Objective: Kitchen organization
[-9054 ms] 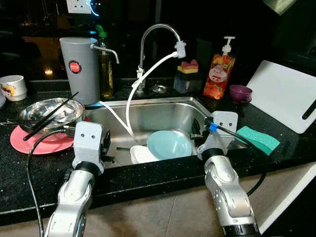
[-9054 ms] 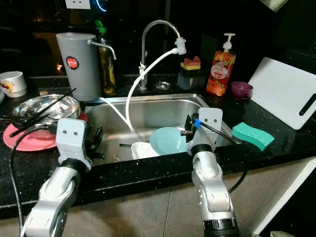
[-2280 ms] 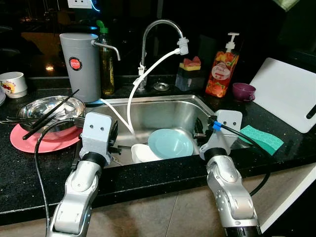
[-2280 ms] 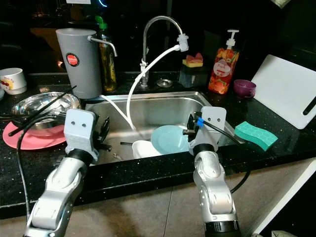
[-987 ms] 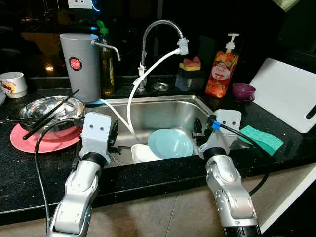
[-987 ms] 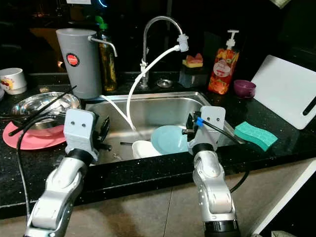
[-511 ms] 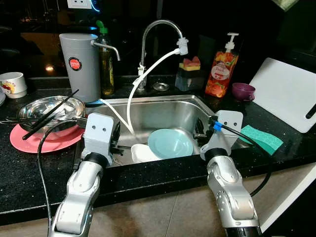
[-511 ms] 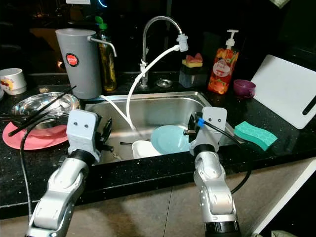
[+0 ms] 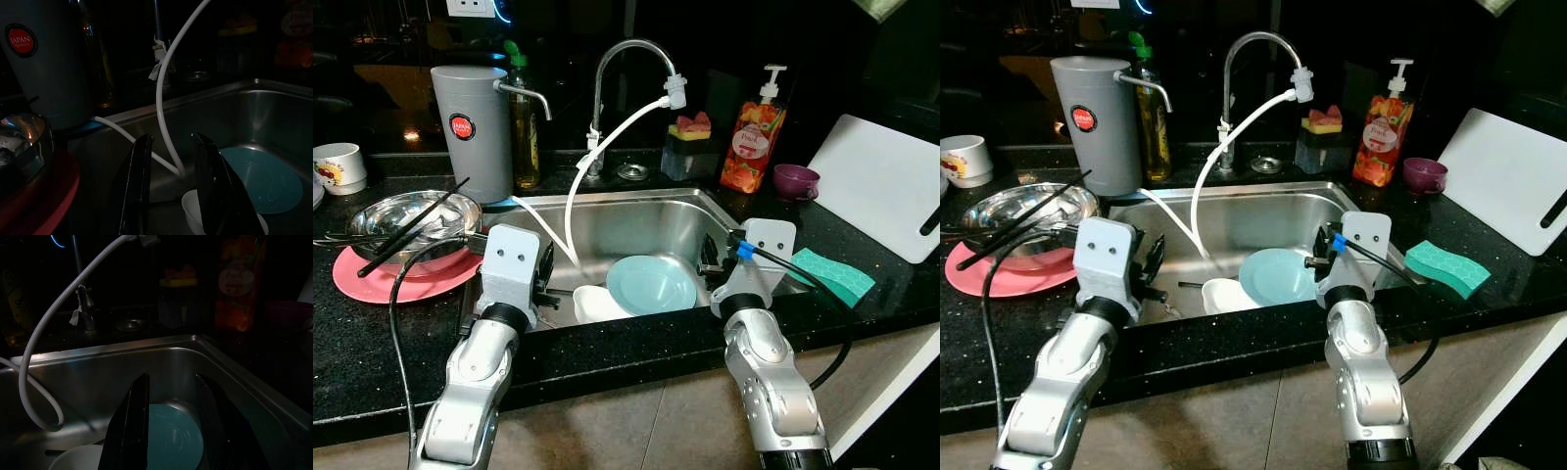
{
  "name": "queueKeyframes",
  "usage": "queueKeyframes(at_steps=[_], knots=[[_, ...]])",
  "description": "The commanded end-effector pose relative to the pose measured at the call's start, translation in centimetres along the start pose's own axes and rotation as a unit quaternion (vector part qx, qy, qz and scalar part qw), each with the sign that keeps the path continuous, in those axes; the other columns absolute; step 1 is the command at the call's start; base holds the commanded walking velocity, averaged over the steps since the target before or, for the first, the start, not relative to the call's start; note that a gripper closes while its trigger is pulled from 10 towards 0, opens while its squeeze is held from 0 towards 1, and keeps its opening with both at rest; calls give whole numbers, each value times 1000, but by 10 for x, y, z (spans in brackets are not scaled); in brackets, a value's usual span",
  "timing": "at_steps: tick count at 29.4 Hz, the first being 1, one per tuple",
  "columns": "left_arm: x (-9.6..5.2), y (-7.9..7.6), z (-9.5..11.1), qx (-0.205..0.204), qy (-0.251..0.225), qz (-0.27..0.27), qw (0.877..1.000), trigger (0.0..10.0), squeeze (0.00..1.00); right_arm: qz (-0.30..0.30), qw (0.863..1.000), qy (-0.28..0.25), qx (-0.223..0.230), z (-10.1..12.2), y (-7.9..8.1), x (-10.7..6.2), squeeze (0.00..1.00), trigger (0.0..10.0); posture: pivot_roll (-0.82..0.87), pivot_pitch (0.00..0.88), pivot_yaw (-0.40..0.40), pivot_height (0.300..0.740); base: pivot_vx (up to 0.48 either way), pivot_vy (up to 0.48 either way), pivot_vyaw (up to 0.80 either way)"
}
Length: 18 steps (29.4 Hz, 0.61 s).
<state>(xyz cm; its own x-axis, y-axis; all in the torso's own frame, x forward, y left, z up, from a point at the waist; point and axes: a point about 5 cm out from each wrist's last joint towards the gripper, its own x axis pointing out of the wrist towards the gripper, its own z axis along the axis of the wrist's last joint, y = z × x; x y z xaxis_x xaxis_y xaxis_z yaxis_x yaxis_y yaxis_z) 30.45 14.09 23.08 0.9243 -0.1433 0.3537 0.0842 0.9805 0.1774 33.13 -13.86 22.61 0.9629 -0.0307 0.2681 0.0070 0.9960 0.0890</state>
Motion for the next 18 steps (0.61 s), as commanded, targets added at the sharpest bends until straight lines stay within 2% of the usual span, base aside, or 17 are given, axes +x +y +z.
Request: queueKeyframes(at_steps=[1,18], knots=[[0,-7,-2,-7,2,-14,1000,10000,0,-4,1000,-1,-1,1,-2,-2,0,10000,113,76,-60,740,0,0,0],[1,-9,-1,-5,1,-24,1000,10000,0,-8,1000,-4,1,3,-3,-2,0,10000,117,82,-50,740,0,0,0]])
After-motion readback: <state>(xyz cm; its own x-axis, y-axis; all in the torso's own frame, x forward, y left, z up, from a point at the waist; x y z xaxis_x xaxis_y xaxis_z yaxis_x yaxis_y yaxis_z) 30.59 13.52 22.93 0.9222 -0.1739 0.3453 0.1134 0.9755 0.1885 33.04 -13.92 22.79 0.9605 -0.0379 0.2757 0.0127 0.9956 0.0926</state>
